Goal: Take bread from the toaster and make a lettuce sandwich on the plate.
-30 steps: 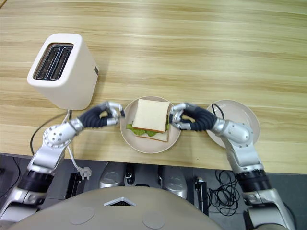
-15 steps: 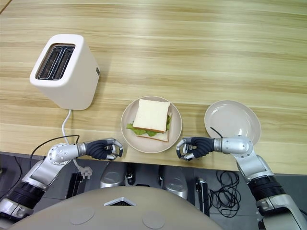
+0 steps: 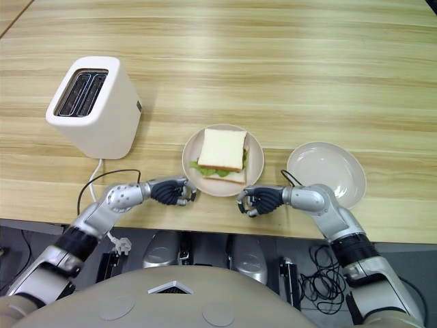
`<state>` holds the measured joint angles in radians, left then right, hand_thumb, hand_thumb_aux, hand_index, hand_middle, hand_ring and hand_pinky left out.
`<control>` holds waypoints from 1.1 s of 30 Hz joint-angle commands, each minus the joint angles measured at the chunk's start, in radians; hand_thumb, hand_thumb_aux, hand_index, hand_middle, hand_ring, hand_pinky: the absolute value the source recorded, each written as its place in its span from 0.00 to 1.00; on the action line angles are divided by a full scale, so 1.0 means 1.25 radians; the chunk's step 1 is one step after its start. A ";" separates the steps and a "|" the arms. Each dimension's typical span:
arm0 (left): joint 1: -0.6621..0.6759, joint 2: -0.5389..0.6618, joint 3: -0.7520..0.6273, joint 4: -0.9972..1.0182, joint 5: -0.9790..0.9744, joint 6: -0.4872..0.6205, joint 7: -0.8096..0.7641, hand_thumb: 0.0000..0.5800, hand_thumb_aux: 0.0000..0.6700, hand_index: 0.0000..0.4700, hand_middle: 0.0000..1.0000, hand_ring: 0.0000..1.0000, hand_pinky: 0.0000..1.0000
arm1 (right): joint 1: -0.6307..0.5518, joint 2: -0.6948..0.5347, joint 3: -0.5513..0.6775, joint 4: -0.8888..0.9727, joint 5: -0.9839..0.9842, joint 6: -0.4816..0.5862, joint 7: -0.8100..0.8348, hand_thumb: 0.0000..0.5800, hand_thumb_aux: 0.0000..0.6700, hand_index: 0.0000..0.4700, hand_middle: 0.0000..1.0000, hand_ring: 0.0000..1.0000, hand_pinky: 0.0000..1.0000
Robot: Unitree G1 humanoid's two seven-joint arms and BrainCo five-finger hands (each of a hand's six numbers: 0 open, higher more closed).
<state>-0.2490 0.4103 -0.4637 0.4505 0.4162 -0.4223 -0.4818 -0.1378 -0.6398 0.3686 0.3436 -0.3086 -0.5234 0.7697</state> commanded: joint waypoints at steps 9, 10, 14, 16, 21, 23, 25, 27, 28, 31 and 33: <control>-0.280 -0.128 -0.016 0.485 0.070 -0.069 0.153 1.00 1.00 0.98 1.00 1.00 1.00 | -0.350 0.082 0.031 0.531 -0.101 -0.008 -0.112 1.00 1.00 0.98 1.00 1.00 1.00; -0.295 -0.139 -0.018 0.513 0.073 -0.069 0.160 1.00 1.00 0.98 1.00 1.00 1.00 | -0.380 0.095 0.029 0.579 -0.104 -0.005 -0.127 1.00 1.00 0.98 1.00 1.00 1.00; -0.340 -0.174 -0.020 0.590 0.082 -0.065 0.185 1.00 1.00 0.98 1.00 1.00 1.00 | -0.459 0.140 0.042 0.716 -0.141 0.025 -0.224 1.00 1.00 0.98 1.00 1.00 1.00; -0.354 -0.184 -0.009 0.610 0.076 -0.067 0.201 1.00 1.00 0.98 1.00 1.00 1.00 | -0.475 0.156 0.042 0.745 -0.151 0.022 -0.274 1.00 1.00 0.98 1.00 1.00 1.00; -0.372 -0.171 0.034 0.613 0.043 -0.093 0.239 1.00 1.00 0.98 1.00 1.00 1.00 | -0.465 0.165 -0.034 0.752 -0.070 -0.058 -0.267 1.00 1.00 0.98 1.00 1.00 1.00; -0.362 -0.162 0.070 0.592 0.005 -0.115 0.236 1.00 1.00 0.98 1.00 1.00 1.00 | -0.451 0.158 -0.071 0.737 -0.029 -0.107 -0.252 1.00 1.00 0.98 1.00 1.00 1.00; -0.319 -0.189 0.182 0.522 -0.165 -0.100 0.111 0.45 0.26 0.25 1.00 1.00 1.00 | -0.428 0.148 -0.139 0.700 0.056 -0.170 -0.217 0.00 0.00 0.00 0.33 0.33 0.33; -0.250 -0.208 0.252 0.374 -0.314 -0.070 0.001 0.00 0.00 0.00 0.00 0.00 0.00 | -0.401 0.147 -0.225 0.640 0.171 -0.221 -0.178 0.00 0.00 0.00 0.00 0.00 0.00; -0.211 -0.210 0.265 0.286 -0.352 -0.051 -0.014 0.00 0.00 0.00 0.00 0.00 0.00 | -0.387 0.152 -0.262 0.602 0.225 -0.241 -0.171 0.00 0.00 0.00 0.00 0.00 0.00; -0.086 -0.223 0.289 0.033 -0.433 0.030 -0.015 0.00 0.00 0.00 0.00 0.00 0.00 | -0.327 0.193 -0.328 0.453 0.348 -0.256 -0.166 0.00 0.00 0.00 0.00 0.00 0.00; -0.020 -0.228 0.299 -0.084 -0.436 0.059 0.024 0.00 0.00 0.00 0.00 0.00 0.00 | -0.279 0.238 -0.338 0.345 0.401 -0.234 -0.170 0.00 0.00 0.00 0.00 0.00 0.00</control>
<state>-0.3167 0.1310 -0.1076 0.4676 -0.1047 -0.4005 -0.4817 -0.5412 -0.3876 -0.0461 0.8681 0.1240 -0.8368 0.5467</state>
